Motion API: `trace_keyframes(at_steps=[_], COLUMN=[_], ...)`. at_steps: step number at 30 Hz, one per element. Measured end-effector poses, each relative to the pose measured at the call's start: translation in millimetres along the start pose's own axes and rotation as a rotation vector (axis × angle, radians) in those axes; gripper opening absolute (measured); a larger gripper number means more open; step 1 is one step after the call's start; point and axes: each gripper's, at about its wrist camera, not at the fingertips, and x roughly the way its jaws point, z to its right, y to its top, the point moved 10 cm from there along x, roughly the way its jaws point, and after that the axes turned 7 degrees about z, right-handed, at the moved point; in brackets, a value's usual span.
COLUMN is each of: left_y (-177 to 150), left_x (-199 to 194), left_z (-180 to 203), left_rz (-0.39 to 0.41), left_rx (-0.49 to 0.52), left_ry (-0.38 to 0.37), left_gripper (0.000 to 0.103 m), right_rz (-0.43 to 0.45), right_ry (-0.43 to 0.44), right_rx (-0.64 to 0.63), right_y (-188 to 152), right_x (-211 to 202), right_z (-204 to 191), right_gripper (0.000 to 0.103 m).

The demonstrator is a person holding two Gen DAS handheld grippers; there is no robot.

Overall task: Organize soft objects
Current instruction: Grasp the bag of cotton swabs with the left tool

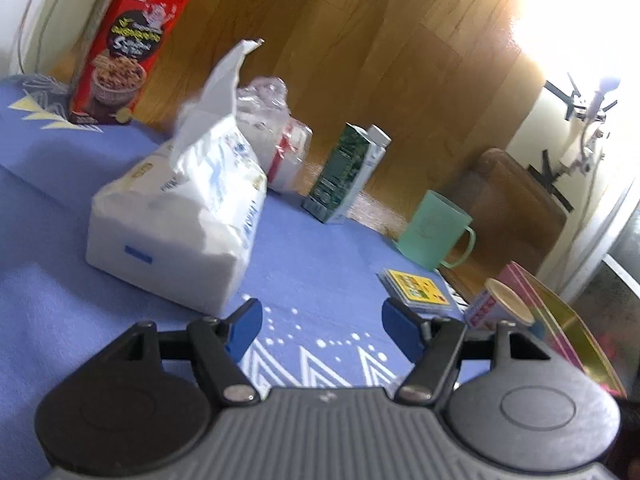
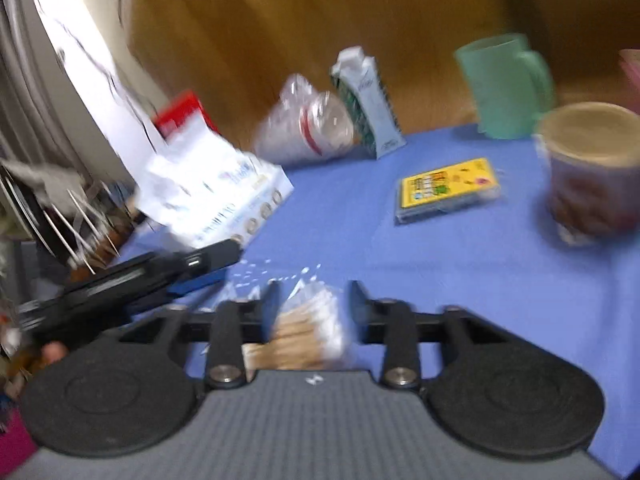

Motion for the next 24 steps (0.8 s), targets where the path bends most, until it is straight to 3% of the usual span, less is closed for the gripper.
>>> trace_keyframes(at_steps=[2, 4, 6, 8, 9, 10, 11, 13, 14, 15, 19, 24], left_y=[-3.8, -7.5, -11.8, -18.5, -23.5, -30.8, -40.9, -49.1, -51.2, -52.3, -50.8, -51.4], left_x=[-3.1, -11.9, -23.3, -27.4, -26.0, -21.9, -16.3, -15.8, -17.0, -18.6, -24.3, -23.9], left_z=[4.7, 12.6, 23.0, 31.8, 34.7, 37.0, 39.5, 45.0, 49.2, 53.6, 87.3, 171.9], left_rz=[-0.024, -0.045, -0.060, -0.091, -0.115, -0.151, -0.199, -0.191, -0.189, -0.194, -0.206, -0.204], left_rx=[-0.019, -0.047, -0.055, -0.028, -0.019, -0.023, -0.037, -0.020, 0.006, 0.009, -0.002, 0.113], left_ry=[-0.028, -0.068, -0.099, -0.086, -0.077, -0.078, -0.090, -0.080, -0.078, -0.093, -0.201, -0.368], left_gripper=[0.066, 0.066, 0.067, 0.067, 0.067, 0.061, 0.048, 0.045, 0.044, 0.044, 0.044, 0.044], right_rz=[0.030, 0.031, 0.013, -0.005, -0.029, -0.050, -0.070, -0.107, -0.081, -0.072, 0.000, 0.174], right_ry=[-0.002, -0.004, -0.003, -0.016, -0.016, -0.021, -0.037, -0.064, -0.096, -0.116, -0.132, -0.242], right_rx=[-0.038, -0.132, -0.232, -0.291, -0.310, -0.323, -0.340, -0.380, -0.419, -0.440, -0.386, -0.374], right_y=[-6.7, -15.4, -22.1, -27.5, -29.5, -31.6, -34.0, -44.0, -44.3, -44.0, -41.1, -17.5], right_x=[-20.4, -26.5, -24.6, -14.7, -5.7, 2.6, 13.4, 25.6, 26.7, 25.2, -8.4, -75.8], right_z=[-7.4, -21.5, -32.8, -37.6, -39.5, -38.5, -38.1, -33.4, -33.4, -33.3, -23.7, -6.1], right_gripper=[0.050, 0.062, 0.082, 0.094, 0.095, 0.095, 0.095, 0.090, 0.076, 0.074, 0.074, 0.074])
